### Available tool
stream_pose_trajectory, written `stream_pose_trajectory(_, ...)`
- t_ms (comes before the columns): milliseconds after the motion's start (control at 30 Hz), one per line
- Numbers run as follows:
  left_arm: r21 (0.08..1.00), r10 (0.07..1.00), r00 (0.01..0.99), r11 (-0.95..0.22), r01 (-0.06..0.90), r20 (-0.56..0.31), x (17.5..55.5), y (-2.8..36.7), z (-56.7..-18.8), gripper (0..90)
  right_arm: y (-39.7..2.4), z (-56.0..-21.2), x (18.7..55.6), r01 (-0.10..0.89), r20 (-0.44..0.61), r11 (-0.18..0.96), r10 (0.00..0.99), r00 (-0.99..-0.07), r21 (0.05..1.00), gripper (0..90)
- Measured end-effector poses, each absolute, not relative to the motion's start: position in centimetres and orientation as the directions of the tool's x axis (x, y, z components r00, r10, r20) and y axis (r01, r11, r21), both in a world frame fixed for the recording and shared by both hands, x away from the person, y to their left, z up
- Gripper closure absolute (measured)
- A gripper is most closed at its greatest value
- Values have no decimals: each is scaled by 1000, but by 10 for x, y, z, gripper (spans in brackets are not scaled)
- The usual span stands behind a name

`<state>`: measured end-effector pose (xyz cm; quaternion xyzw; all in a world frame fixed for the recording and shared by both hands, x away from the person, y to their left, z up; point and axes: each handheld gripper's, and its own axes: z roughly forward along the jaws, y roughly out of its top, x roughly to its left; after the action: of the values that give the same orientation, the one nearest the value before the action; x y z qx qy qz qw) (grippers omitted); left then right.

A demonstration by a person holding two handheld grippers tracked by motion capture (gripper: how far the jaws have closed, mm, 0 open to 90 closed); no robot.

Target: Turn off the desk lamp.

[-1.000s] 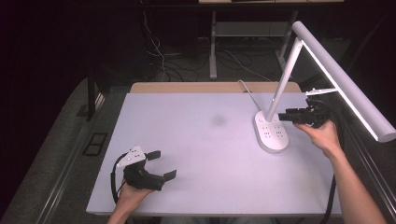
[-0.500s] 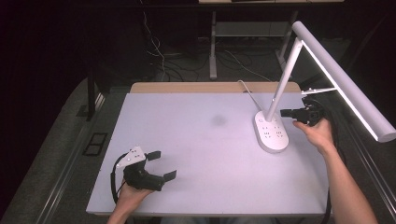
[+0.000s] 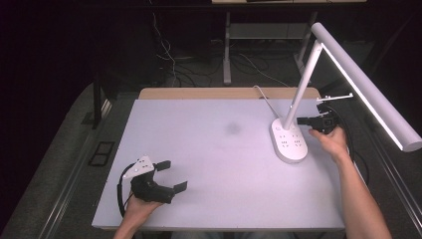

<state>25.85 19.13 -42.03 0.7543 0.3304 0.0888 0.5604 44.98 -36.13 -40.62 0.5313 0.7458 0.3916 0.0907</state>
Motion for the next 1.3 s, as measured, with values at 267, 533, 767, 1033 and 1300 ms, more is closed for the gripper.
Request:
stream_pose_trajectory(267, 904, 600, 764, -153, 400, -236, 259, 193, -420, 0, -355, -415, 455, 744, 300, 134, 858, -418, 654, 900)
stream_pose_trajectory(533, 903, 600, 766, -159, 398, -232, 259, 193, -420, 0, -348, -422, 457, 740, 274, 153, 864, -422, 655, 900)
stream_pose_trajectory(767, 903, 595, 769, -162, 397, -231, 258, 191, -420, 0, -352, -427, 456, 750, 318, 108, 859, -401, 652, 900)
stream_pose_trajectory(1033, 903, 593, 772, -165, 397, -230, 258, 191, -420, 0, -347, -424, 455, 743, 277, 130, 874, -398, 657, 900)
stream_pose_trajectory(1300, 903, 591, 773, -164, 397, -233, 258, 190, -420, 0, -348, -423, 455, 747, 286, 122, 874, -393, 653, 900)
